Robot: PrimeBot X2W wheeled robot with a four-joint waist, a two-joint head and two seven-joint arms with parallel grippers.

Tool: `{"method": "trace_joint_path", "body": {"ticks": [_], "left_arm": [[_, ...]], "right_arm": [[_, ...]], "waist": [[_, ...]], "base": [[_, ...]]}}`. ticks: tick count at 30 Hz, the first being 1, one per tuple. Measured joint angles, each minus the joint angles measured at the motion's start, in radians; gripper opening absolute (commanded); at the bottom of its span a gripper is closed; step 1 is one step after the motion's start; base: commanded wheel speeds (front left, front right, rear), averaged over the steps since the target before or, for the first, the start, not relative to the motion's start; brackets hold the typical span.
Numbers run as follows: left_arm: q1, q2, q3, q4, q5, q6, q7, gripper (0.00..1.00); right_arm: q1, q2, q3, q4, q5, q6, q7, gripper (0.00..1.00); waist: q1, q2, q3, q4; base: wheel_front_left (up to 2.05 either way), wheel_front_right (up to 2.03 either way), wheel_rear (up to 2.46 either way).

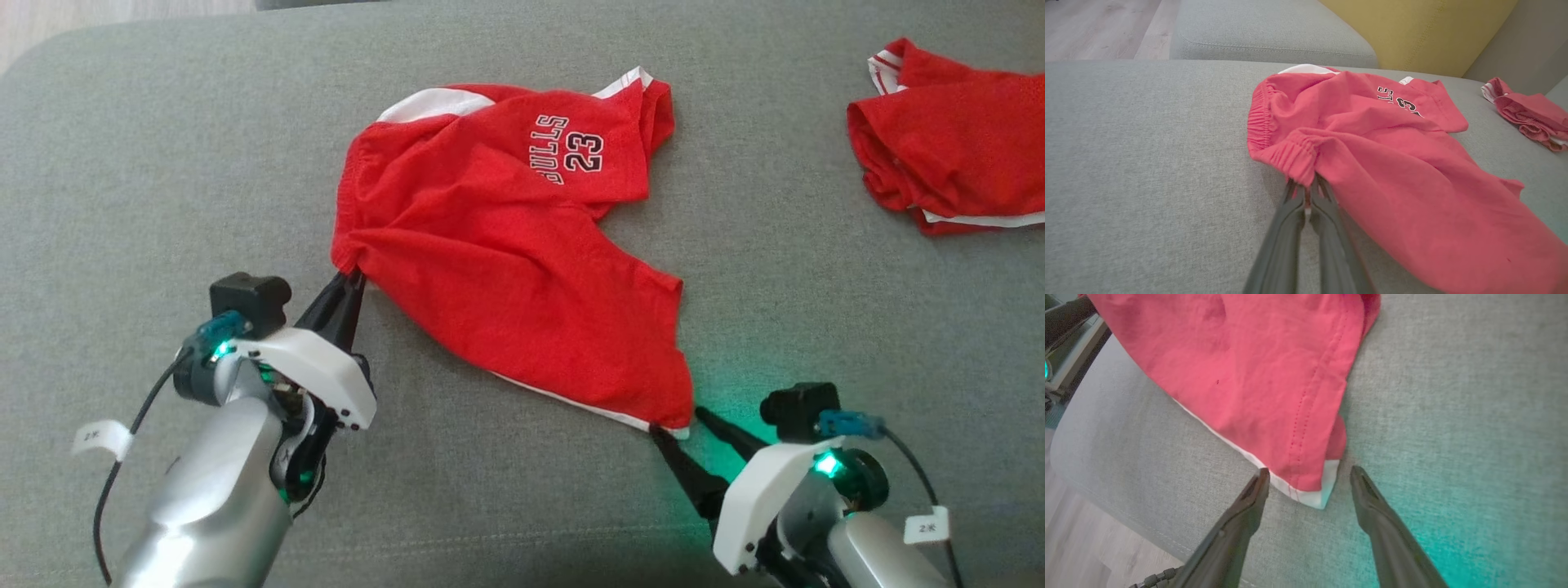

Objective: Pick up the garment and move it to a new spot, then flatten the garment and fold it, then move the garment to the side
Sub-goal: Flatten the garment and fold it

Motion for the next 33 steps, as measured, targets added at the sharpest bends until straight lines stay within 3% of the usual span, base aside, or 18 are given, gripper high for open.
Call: {"method": "trace_joint_path", "body": {"ticks": [10,11,12,13,14,25,33], "left_arm": [[0.000,-0.003,-0.022,0.008,0.000,-0.001,0.004,0.00],[0.000,-0.003,-0.022,0.008,0.000,-0.001,0.004,0.00],[0.000,-0.003,-0.023,0.008,0.000,-0.001,0.007,0.00],[0.000,-0.003,-0.024,0.009,0.000,-0.001,0.012,0.00],[0.000,-0.002,-0.025,0.010,0.000,-0.001,0.012,0.00],[0.009,0.021,-0.057,0.010,-0.009,-0.019,0.060,0.00],[0.034,0.072,-0.094,-0.095,-0.027,-0.043,0.134,0.00]], "right_arm": [[-0.009,-0.026,0.060,0.002,0.037,0.000,0.041,1.00],[-0.014,-0.027,0.066,0.003,0.041,0.000,0.048,0.95],[-0.021,-0.027,0.073,0.007,0.045,0.000,0.049,0.48],[-0.026,-0.027,0.077,0.010,0.045,0.000,0.049,0.12],[-0.031,-0.028,0.080,0.013,0.045,0.000,0.049,0.00],[-0.086,-0.090,0.061,0.006,0.010,0.000,-0.082,0.00],[-0.153,-0.159,0.000,-0.049,-0.086,0.000,-0.180,0.00]], "waist": [[0.0000,0.0000,-0.006,0.008],[0.0000,0.0000,-0.005,0.008],[0.0000,0.0000,-0.003,0.009],[0.0000,0.0000,-0.002,0.010],[0.0000,0.0000,-0.001,0.011],[0.0000,0.0000,-0.034,0.019],[0.0000,0.0000,-0.079,0.034]], "base": [[0.00,0.00,0.00],[0.00,0.00,0.00],[0.00,0.00,0.00],[0.00,0.00,0.00],[0.00,0.00,0.00],[0.00,0.00,0.00],[0.00,0.00,0.00]]}}
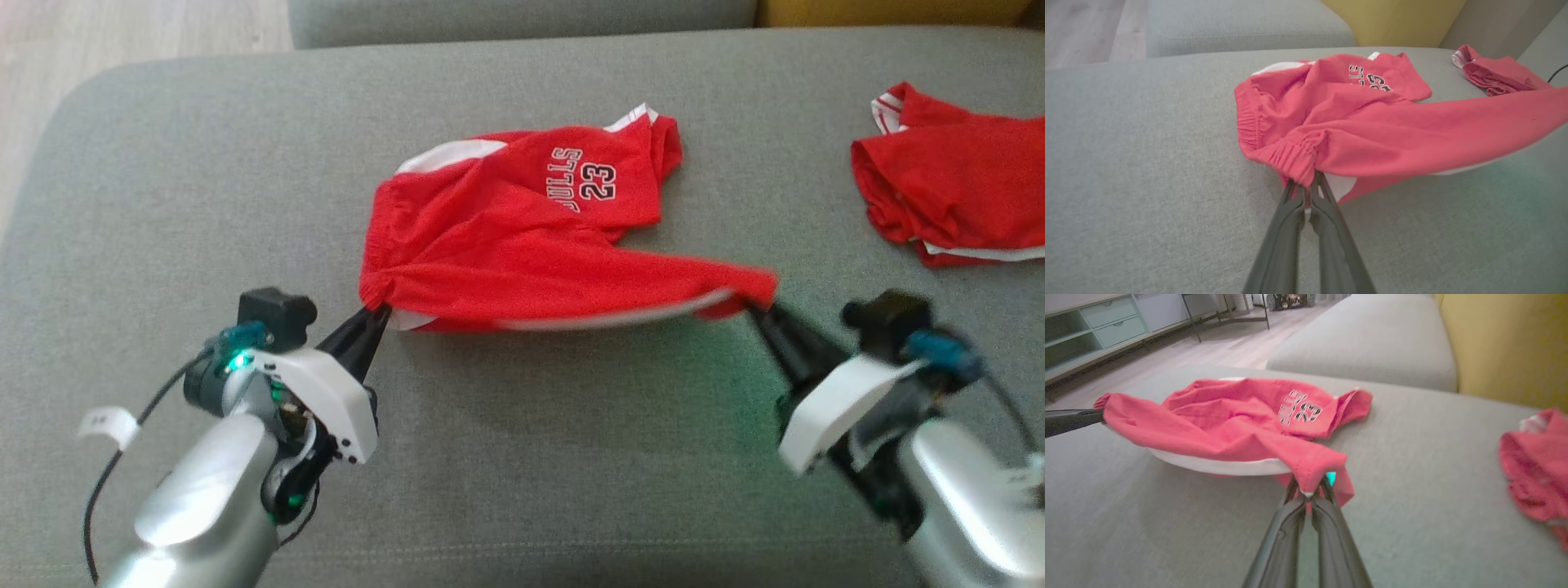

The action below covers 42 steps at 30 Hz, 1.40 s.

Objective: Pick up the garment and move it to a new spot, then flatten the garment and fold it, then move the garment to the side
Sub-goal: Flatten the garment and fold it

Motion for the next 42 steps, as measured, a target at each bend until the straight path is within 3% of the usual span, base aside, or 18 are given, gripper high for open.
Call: {"method": "trace_joint_path", "body": {"ticks": [7,11,17,23,27,34,37,42], "left_arm": [[-0.018,0.044,0.000,-0.130,-0.016,-0.007,0.047,0.00],[-0.061,0.062,0.022,-0.225,-0.034,0.011,0.083,0.00],[-0.021,0.101,0.030,-0.392,-0.091,0.030,0.176,0.00],[0.098,0.186,0.040,-0.605,-0.122,0.091,0.271,0.00],[0.068,0.217,0.053,-0.672,-0.130,0.108,0.332,0.00],[-0.173,0.192,0.073,-0.556,-0.147,0.074,0.401,0.00],[-0.337,0.179,0.095,-0.449,-0.124,0.052,0.397,0.00],[-0.602,0.134,0.137,-0.267,-0.070,0.029,0.314,0.00]], "right_arm": [[-0.105,-0.029,-0.090,-0.035,-0.096,0.000,-0.069,0.00],[-0.152,-0.037,-0.135,-0.067,-0.139,0.000,-0.083,0.00],[-0.101,-0.068,-0.186,-0.175,-0.160,0.000,0.001,0.00],[0.057,-0.070,-0.277,-0.339,-0.179,0.000,0.102,0.00],[0.034,-0.075,-0.293,-0.409,-0.180,0.000,0.160,0.00],[-0.285,-0.107,-0.181,-0.324,-0.080,0.000,0.211,0.00],[-0.511,-0.115,-0.118,-0.217,-0.055,0.000,0.205,0.00],[-0.854,-0.093,-0.066,0.019,-0.062,0.000,0.104,0.00]], "waist": [[0.0000,0.0000,-0.042,0.006],[0.0000,0.0000,-0.076,0.009],[0.0000,0.0000,-0.126,0.013],[-0.0001,0.0000,-0.138,0.012],[-0.0001,0.0000,-0.117,0.014],[0.0000,0.0000,-0.019,0.009],[0.0000,0.0000,0.048,0.003],[0.0001,0.0000,0.168,-0.009]], "base": [[0.00,0.00,0.00],[0.00,0.00,0.00],[0.00,0.00,0.00],[0.00,0.00,0.00],[0.00,0.00,0.00],[0.00,0.00,0.00],[0.00,0.00,0.00],[0.00,0.00,0.00]]}}
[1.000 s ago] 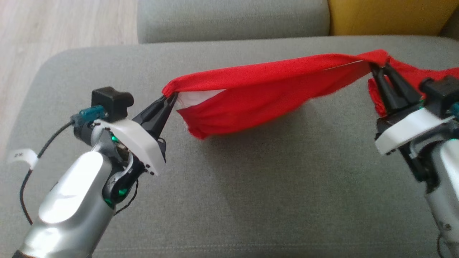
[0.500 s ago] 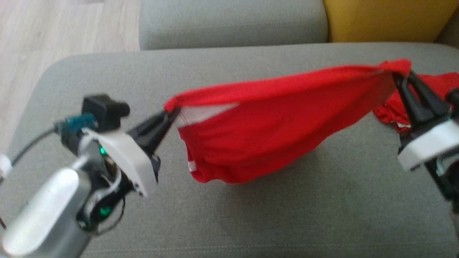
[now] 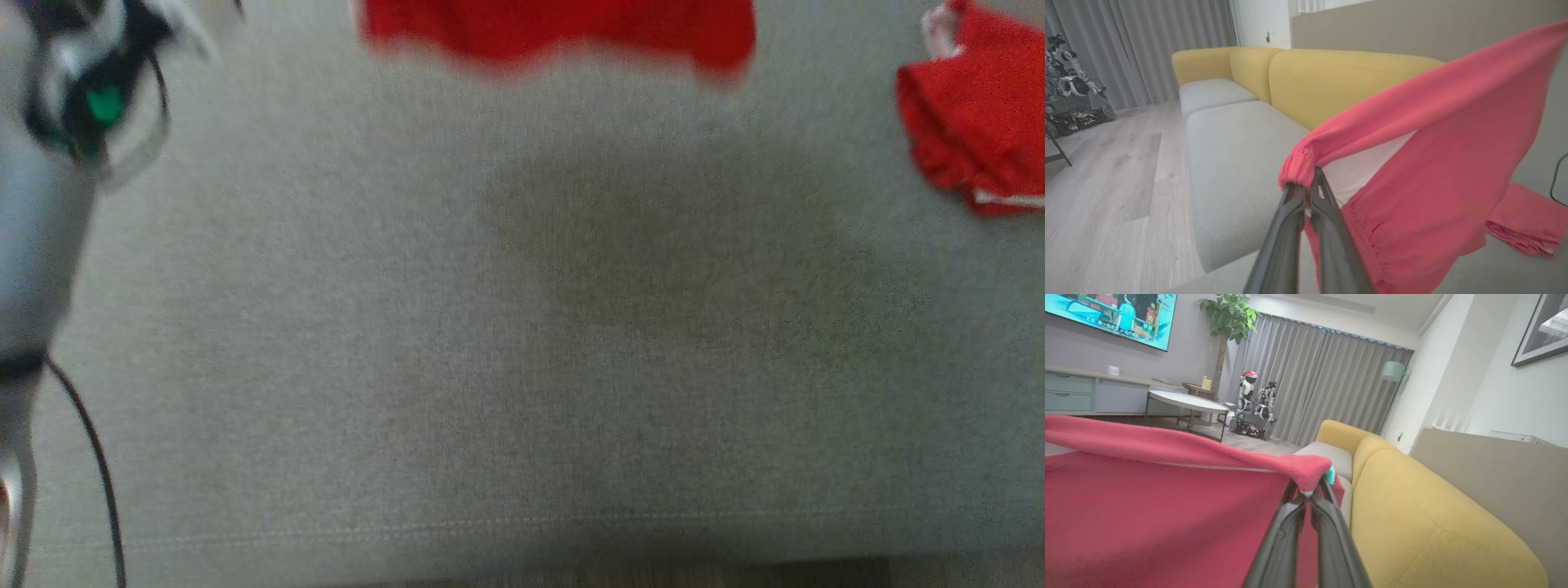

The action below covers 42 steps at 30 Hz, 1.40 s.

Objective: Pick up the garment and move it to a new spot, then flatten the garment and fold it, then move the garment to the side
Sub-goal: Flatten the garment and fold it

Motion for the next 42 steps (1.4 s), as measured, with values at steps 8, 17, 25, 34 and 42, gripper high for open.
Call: {"method": "trace_joint_path", "body": {"ticks": [8,17,25,34,42], "left_arm": [[-0.205,-0.067,0.008,0.234,0.090,-0.016,-0.222,0.00],[-0.114,-0.097,-0.140,0.417,0.143,-0.045,-0.360,0.00],[0.087,-0.114,-0.301,0.456,0.086,-0.053,-0.370,0.00],[0.246,-0.105,-0.463,0.442,-0.004,-0.053,-0.356,0.00],[0.348,-0.080,-0.524,0.433,-0.028,-0.053,-0.357,0.00]], "right_arm": [[-0.239,0.121,0.006,0.337,-0.083,0.000,-0.259,0.00],[-0.115,0.155,0.196,0.582,-0.025,0.000,-0.327,0.00],[0.040,0.107,0.372,0.646,0.120,0.000,-0.282,0.00],[0.203,-0.003,0.582,0.591,0.336,0.000,-0.157,0.00],[0.308,-0.095,0.735,0.494,0.466,0.000,-0.062,0.00]], "waist": [[0.0002,-0.0001,0.151,-0.006],[0.0000,-0.0001,0.169,0.026],[-0.0001,0.0000,0.098,0.045],[-0.0002,0.0000,-0.045,0.079],[-0.0002,0.0000,-0.143,0.096]], "base": [[0.00,0.00,0.00],[0.00,0.00,0.00],[0.00,0.00,0.00],[0.00,0.00,0.00],[0.00,0.00,0.00]]}}
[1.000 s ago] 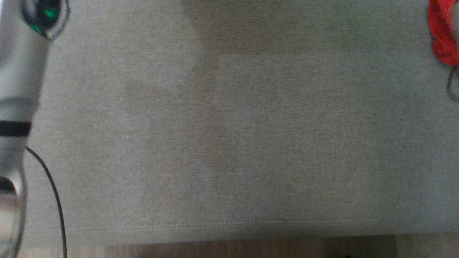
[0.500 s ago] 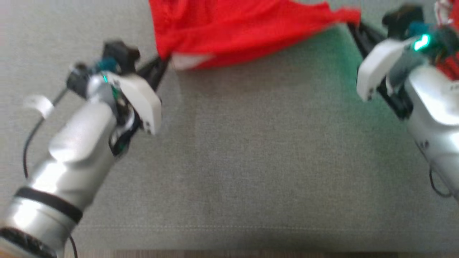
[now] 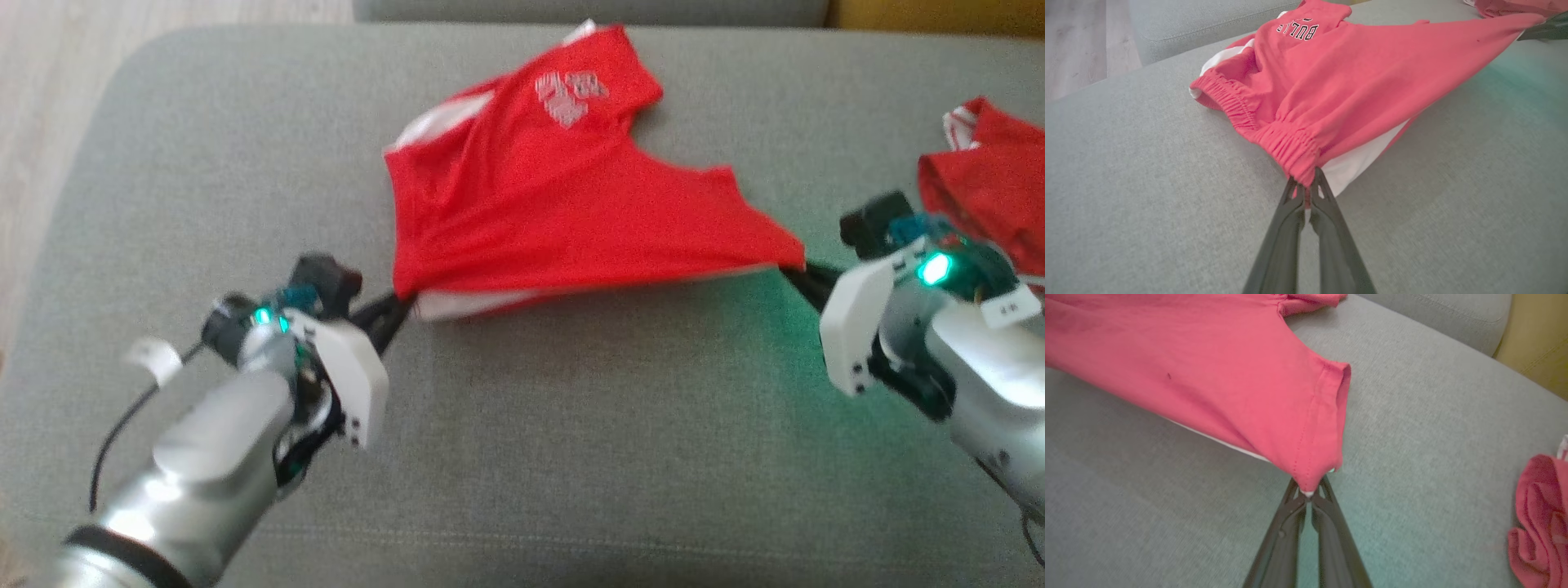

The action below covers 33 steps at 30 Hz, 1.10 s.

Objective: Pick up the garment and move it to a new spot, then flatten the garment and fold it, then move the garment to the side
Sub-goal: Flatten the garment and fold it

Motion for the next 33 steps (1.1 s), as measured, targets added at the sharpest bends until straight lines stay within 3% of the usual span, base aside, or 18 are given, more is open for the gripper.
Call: {"method": "trace_joint_path", "body": {"ticks": [13,33], "left_arm": [[0.160,0.022,-0.045,-0.103,-0.026,0.019,0.007,0.00],[0.318,0.077,-0.114,-0.419,-0.085,0.081,0.135,0.00]], "right_arm": [[0.091,-0.133,0.134,-0.134,0.183,0.000,0.141,0.00],[0.187,-0.345,0.165,-0.357,0.323,0.000,0.344,0.00]], "waist": [[0.0000,0.0000,-0.112,-0.001],[0.0000,0.0000,-0.161,-0.008]], "base": [[0.00,0.00,0.00],[0.00,0.00,0.00]]}}
